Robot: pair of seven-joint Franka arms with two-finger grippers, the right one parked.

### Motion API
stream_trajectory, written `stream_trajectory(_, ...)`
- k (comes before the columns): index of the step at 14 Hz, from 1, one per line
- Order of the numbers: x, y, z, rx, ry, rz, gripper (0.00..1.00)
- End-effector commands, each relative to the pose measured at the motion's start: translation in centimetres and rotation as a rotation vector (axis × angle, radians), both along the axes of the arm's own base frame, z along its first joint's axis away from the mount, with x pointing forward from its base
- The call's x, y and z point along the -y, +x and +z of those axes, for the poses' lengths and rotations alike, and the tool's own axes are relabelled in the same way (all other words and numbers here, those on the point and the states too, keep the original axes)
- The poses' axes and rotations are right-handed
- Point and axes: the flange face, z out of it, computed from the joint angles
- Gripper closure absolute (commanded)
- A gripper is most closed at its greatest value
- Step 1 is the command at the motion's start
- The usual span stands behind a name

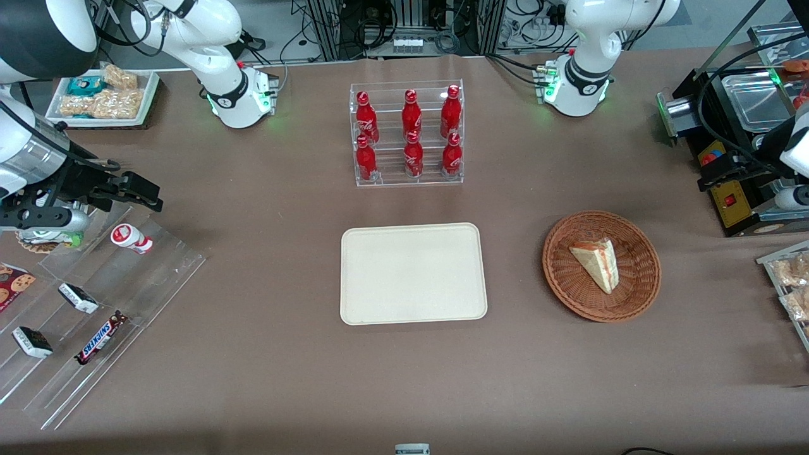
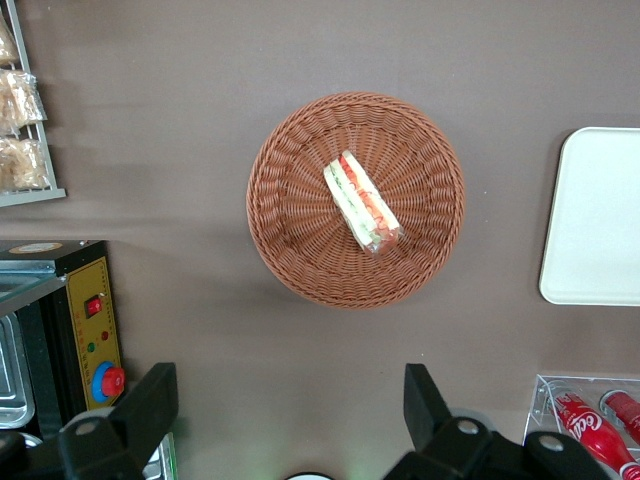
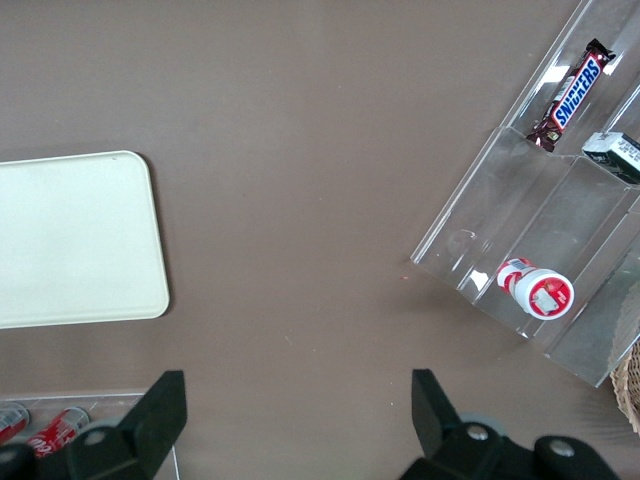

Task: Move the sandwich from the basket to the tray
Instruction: 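Lower the left gripper over the basket and grasp the wrapped sandwich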

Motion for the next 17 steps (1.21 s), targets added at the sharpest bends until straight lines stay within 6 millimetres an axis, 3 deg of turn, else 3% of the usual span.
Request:
stream_trajectory(1, 0.3, -1.1, 1.2, -0.005, -0.001, -0.002, 0.00)
stream_trajectory(4, 0.7, -0.6, 0.3, -0.015, 0.000, -0.010, 0.00)
stream_trajectory(5, 1.0, -0.1, -1.2, -0.024, 0.002, -0.006, 0.00)
stream_trajectory(6, 1.1, 0.7, -3.1, -0.015, 0.005, 0.010, 0.00)
stream_trajectory(8, 1.1, 1.6, -8.8, 0.018, 0.016, 0.117, 0.00)
stream_trajectory(10, 1.4, 1.6, -13.5, 0.059, 0.019, 0.250, 0.00)
stream_trajectory(13, 4.6, 2.3, -19.9, 0.099, 0.025, 0.473, 0.00)
stream_trajectory(15, 6.8, 2.6, -22.5, 0.086, 0.030, 0.563, 0.00)
stream_trajectory(17, 7.1, 2.3, -24.5, 0.073, 0.035, 0.596, 0.00)
